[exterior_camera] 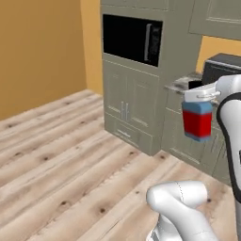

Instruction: Place the liquor on the top shelf of the fridge to keep it out of children's reach, and place the orange and potato on lower shelves for easy access.

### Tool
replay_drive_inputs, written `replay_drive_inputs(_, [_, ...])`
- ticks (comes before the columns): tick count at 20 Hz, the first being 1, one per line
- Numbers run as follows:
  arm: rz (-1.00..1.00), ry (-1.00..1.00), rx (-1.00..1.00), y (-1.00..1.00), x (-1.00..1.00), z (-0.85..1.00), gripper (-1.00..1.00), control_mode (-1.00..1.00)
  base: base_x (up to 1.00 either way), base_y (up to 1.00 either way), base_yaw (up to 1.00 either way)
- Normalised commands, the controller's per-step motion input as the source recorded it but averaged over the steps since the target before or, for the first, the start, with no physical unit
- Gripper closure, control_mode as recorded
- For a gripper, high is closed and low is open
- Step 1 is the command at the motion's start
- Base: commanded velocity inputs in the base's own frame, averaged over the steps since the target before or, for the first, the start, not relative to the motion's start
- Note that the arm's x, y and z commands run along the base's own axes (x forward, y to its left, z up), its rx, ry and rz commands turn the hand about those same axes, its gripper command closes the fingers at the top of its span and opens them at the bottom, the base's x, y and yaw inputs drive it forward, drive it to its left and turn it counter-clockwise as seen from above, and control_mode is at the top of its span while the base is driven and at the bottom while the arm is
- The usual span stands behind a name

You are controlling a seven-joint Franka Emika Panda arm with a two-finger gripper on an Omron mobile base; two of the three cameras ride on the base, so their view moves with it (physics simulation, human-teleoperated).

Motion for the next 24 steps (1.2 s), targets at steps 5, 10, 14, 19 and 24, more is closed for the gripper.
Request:
replay_drive_inputs(5, [0.00,0.00,0.00,0.00,0.00,0.00,1.00,1.00,-0.02,-0.06,-0.84])
replay_drive_inputs(10, [0.00,0.00,0.00,0.00,0.00,0.00,1.00,1.00,0.00,0.00,-0.94])
replay_drive_inputs(14, [0.00,0.00,0.00,0.00,0.00,0.00,1.00,1.00,0.00,0.00,-0.94])
replay_drive_inputs(19, [0.00,0.00,0.00,0.00,0.00,0.00,1.00,1.00,0.00,-0.01,-0.86])
replay_drive_inputs(24, [0.00,0.00,0.00,0.00,0.00,0.00,1.00,1.00,0.03,-0.26,-0.78])
